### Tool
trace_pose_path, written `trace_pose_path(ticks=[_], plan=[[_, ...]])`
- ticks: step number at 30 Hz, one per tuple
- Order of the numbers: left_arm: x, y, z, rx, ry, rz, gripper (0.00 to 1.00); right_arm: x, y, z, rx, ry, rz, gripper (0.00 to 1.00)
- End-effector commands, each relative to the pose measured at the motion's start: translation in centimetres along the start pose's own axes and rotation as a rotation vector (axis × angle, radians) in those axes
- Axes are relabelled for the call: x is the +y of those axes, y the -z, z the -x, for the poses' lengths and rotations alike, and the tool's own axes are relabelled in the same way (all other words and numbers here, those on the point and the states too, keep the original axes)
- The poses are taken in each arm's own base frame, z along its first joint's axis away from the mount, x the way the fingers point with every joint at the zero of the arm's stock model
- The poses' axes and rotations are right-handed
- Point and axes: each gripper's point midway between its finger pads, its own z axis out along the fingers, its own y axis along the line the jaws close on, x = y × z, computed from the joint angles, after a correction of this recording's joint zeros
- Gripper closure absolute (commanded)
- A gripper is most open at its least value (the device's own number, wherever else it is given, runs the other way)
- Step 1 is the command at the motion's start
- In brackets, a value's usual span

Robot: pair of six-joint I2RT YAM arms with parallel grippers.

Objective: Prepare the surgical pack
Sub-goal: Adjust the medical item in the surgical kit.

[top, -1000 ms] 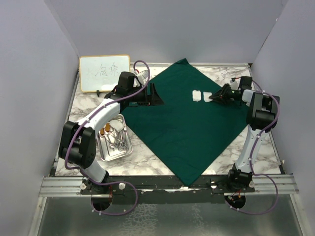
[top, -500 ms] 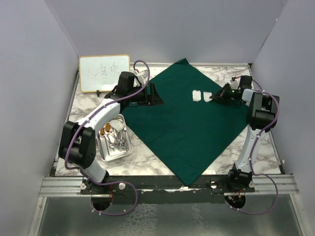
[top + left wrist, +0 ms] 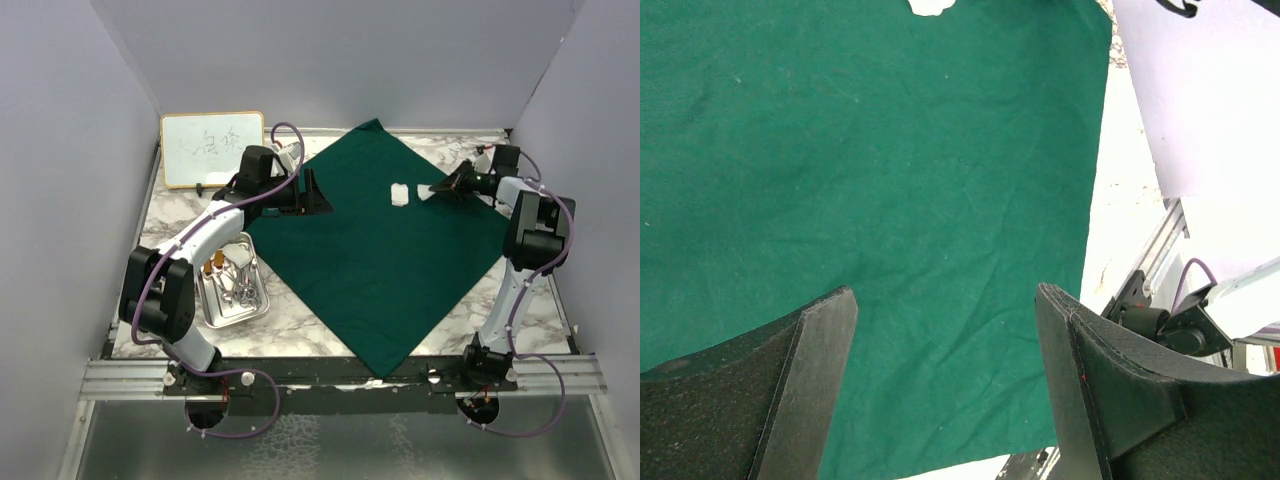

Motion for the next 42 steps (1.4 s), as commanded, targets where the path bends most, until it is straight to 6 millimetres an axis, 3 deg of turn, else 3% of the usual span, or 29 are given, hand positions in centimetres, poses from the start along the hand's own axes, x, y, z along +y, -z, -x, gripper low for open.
trace_pose_path(ticks=[1,7,15,42], plan=[[-0.9,0.8,0.7,-0.031,-0.024,-0.028,0.25,3.2,1.2,0.8,-0.033,0.05,0.044,0.99],[-1.1,0.9,0.8,-0.034,-0.024,-0.033,0.25,5.7,-0.1,0.7,-0.003,0.071,0.093,0.99],[-0.9,1.1,1.0,-0.041,-0.023,-0.028,0.25,7.4,-2.8,-0.1,0.039,0.064,0.129,0.99],[-0.7,1.1,1.0,-0.039,-0.014,-0.031,0.25,4.8,-5.5,-2.8,0.069,-0.06,0.099,0.99]])
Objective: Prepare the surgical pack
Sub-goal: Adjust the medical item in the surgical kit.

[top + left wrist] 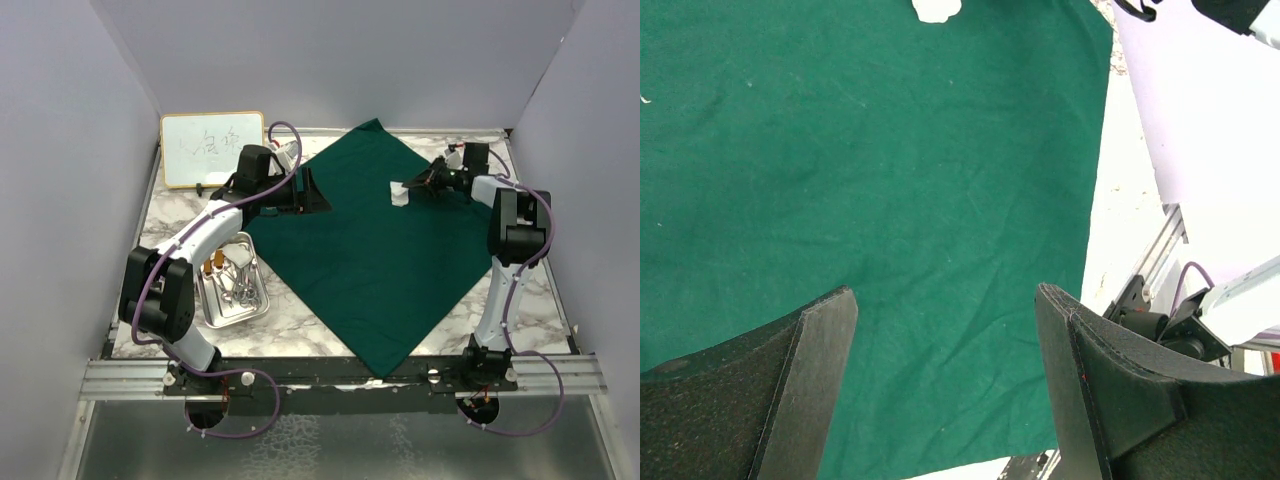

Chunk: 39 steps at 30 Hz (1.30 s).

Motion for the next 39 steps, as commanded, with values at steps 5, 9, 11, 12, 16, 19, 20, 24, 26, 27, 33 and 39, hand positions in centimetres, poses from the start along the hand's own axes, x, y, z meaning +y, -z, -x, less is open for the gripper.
trace_pose_path(ticks=[5,9,11,12,16,19,20,24,26,27,33,39], plan=[[-1.2,0.9,0.7,-0.032,-0.024,-0.04,0.25,-1.2,-0.7,-0.4,-0.005,-0.019,-0.012,0.99],[-1.3,0.9,0.7,-0.033,-0.027,-0.042,0.25,-1.8,-0.9,-0.4,-0.01,-0.023,-0.028,0.99],[-1.3,1.0,0.7,-0.034,-0.027,-0.042,0.25,-2.2,-1.0,-0.5,-0.011,-0.031,-0.036,0.99],[-1.4,1.0,0.7,-0.033,-0.027,-0.042,0.25,-2.4,-1.0,-0.6,-0.011,-0.035,-0.041,0.99],[-1.3,0.9,0.7,-0.032,-0.025,-0.042,0.25,-3.1,-1.2,-0.7,-0.018,-0.05,-0.057,0.99],[-1.4,0.9,0.7,-0.033,-0.027,-0.043,0.25,-3.4,-1.2,-0.9,-0.02,-0.057,-0.069,0.99],[-1.3,0.9,0.7,-0.032,-0.026,-0.042,0.25,-3.5,-1.2,-0.9,-0.021,-0.06,-0.074,0.99],[-1.3,1.0,0.7,-0.034,-0.028,-0.043,0.25,-3.7,-1.2,-0.9,-0.031,-0.066,-0.079,0.99],[-1.4,1.0,0.7,-0.034,-0.028,-0.043,0.25,-3.7,-1.1,-0.8,-0.035,-0.068,-0.084,0.99],[-1.4,0.9,0.7,-0.033,-0.028,-0.043,0.25,-3.7,-1.1,-0.7,-0.039,-0.07,-0.088,0.99],[-1.4,1.0,0.7,-0.032,-0.026,-0.046,0.25,-3.9,-0.9,-0.9,-0.046,-0.075,-0.104,0.99],[-1.4,0.9,0.6,-0.031,-0.025,-0.047,0.25,-4.6,-1.0,-1.6,-0.03,-0.066,-0.114,0.97]])
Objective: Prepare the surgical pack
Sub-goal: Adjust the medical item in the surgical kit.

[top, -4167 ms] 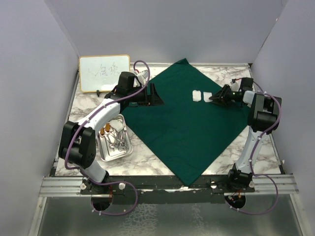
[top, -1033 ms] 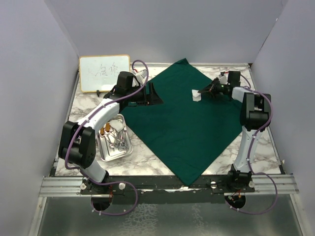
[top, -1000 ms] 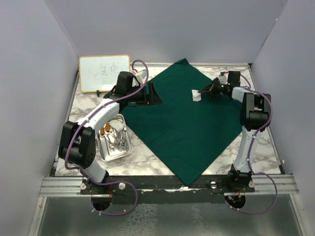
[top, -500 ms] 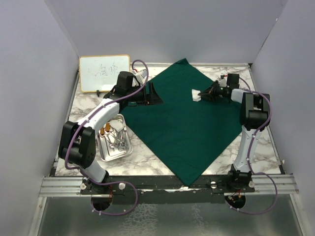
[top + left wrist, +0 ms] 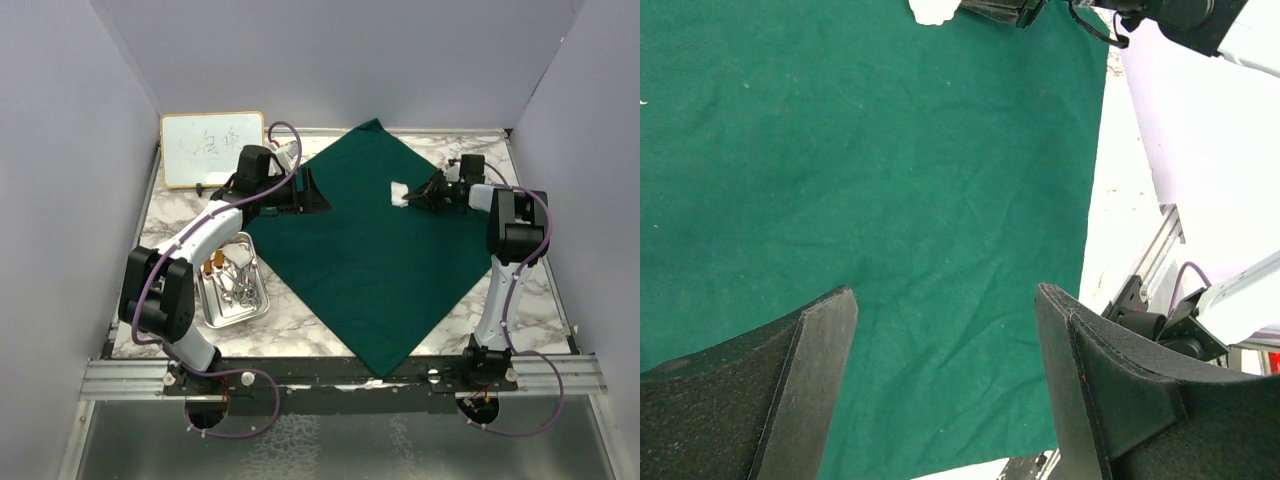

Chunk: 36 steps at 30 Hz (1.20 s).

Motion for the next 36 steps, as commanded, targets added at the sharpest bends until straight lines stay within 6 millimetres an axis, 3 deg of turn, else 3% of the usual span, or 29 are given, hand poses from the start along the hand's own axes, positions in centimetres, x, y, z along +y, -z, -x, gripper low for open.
trace_pose_path(ticks=[1,8,16,36], plan=[[-1.3,1.0,0.6,-0.028,-0.024,-0.04,0.25,-0.5,-0.4,-0.2,-0.001,0.027,-0.009,0.97],[-1.4,1.0,0.7,-0.029,-0.025,-0.044,0.25,0.6,0.2,0.4,0.0,0.088,-0.016,0.82],[-1.4,0.9,0.5,-0.025,-0.019,-0.049,0.25,1.9,1.4,0.7,-0.011,0.141,-0.036,0.73],[-1.7,1.0,0.5,-0.026,-0.016,-0.061,0.25,2.4,3.7,0.3,-0.029,0.216,-0.093,0.57]])
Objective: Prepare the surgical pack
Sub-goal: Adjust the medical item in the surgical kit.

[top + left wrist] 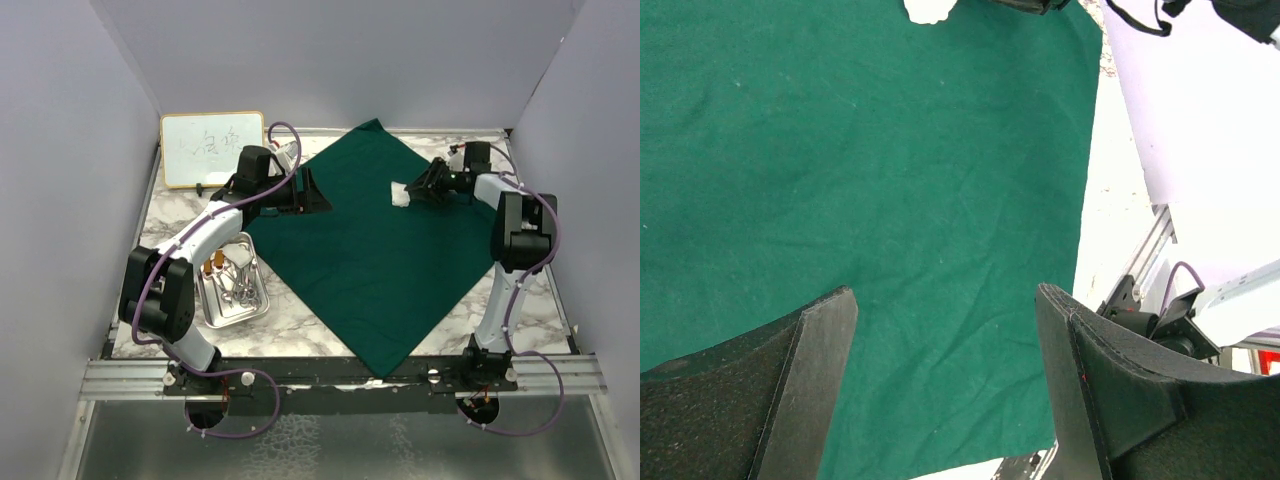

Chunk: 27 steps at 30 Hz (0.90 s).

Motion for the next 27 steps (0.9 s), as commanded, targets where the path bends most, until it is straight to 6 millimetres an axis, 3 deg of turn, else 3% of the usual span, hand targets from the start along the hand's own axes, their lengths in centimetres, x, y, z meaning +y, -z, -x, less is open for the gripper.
trace_pose_path(ticks=[1,8,17,27], plan=[[-1.5,1.0,0.6,-0.027,-0.031,-0.048,0.25,0.4,1.7,0.0,-0.025,0.048,-0.038,0.57],[-1.5,1.0,0.6,-0.028,-0.03,-0.049,0.25,-0.3,2.5,-0.2,-0.033,0.032,-0.047,0.51],[-1.7,1.1,0.7,-0.031,-0.034,-0.053,0.25,-0.3,0.8,-1.1,0.019,-0.029,0.067,0.51],[-1.8,1.2,0.7,-0.031,-0.034,-0.055,0.25,-1.8,-0.6,-2.2,0.055,-0.076,0.084,0.5]])
